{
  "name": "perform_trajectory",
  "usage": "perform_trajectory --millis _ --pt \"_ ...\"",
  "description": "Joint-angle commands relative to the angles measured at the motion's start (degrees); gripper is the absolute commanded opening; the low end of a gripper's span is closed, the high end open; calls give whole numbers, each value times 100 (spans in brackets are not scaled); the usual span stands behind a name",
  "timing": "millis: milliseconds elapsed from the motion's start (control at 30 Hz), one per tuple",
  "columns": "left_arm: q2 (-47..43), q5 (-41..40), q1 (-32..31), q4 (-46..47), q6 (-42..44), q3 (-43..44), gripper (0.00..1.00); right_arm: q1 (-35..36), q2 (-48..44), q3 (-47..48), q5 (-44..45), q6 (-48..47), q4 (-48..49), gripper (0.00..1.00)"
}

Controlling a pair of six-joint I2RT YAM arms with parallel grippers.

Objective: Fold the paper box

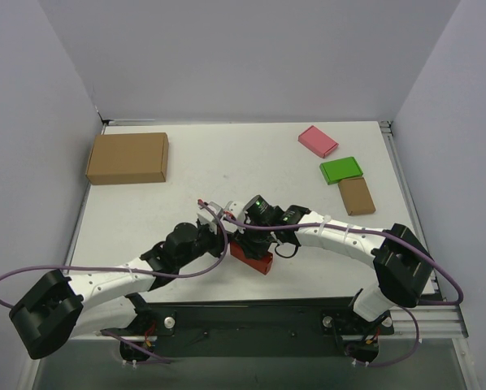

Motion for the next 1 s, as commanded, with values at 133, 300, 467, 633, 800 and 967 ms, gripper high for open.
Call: perform_trajectory --millis 133,300,467,633,800,967 --pt "214 -625 -268 -269 331 -239 0 38 103 -79 93 -55 -72 11" --pt "250 -1038 -470 -261 472 -344 0 38 59 -88 93 -64 -72 11" --pt "267 -1223 -541 -147 490 -485 0 29 15 -114 180 -72 -72 11" --pt "364 -1223 -699 -129 464 -459 0 20 -99 -105 365 42 -81 15" --pt "443 -1250 -796 -181 472 -309 0 38 -222 -131 637 156 -72 35" --pt "531 -1285 -857 -269 446 -177 0 152 -398 -289 1156 112 -2 46"
